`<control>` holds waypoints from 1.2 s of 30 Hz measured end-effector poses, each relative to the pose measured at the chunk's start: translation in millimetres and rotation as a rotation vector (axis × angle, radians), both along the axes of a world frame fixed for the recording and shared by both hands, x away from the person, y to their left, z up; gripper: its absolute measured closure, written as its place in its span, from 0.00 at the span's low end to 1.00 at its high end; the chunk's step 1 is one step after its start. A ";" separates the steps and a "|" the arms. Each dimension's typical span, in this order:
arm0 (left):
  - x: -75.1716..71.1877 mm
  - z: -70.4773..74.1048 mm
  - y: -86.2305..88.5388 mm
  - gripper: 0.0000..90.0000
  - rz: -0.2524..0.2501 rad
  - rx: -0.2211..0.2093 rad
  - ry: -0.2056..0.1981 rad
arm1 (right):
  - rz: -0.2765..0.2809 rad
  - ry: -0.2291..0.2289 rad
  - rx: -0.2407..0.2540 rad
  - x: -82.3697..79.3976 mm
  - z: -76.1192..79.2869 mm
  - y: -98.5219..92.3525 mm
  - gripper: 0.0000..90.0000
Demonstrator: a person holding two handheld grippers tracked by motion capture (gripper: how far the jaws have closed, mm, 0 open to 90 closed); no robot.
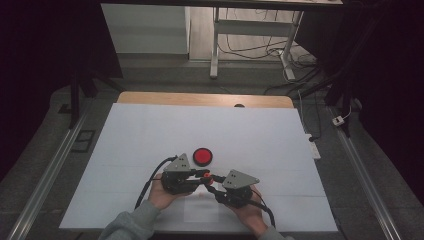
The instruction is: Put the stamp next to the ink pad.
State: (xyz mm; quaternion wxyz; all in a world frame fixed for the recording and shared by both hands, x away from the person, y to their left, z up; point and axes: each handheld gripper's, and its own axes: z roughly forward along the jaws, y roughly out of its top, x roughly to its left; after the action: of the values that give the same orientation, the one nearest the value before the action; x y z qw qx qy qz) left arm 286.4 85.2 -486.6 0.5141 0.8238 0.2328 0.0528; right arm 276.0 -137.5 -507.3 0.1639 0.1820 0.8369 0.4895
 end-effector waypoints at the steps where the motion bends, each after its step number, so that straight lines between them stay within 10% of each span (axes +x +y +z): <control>1: 0.0 0.2 0.3 0.81 0.003 -0.005 0.001 | 0.000 0.001 0.006 0.0 -0.6 0.5 0.66; 14: 1.6 4.2 7.7 0.81 0.013 -0.018 -0.001 | -0.018 0.026 -0.001 3.1 -1.7 -8.3 0.56; 36: 4.2 13.9 23.0 0.81 0.053 -0.018 -0.017 | -0.187 0.048 -0.009 10.4 0.2 -89.6 0.52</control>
State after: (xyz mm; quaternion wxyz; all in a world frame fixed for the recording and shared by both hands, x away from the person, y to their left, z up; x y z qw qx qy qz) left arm 290.6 108.3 -472.7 0.5219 0.8121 0.2509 0.0714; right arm 286.3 -227.1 -507.1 0.1895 0.2703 0.8220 0.4640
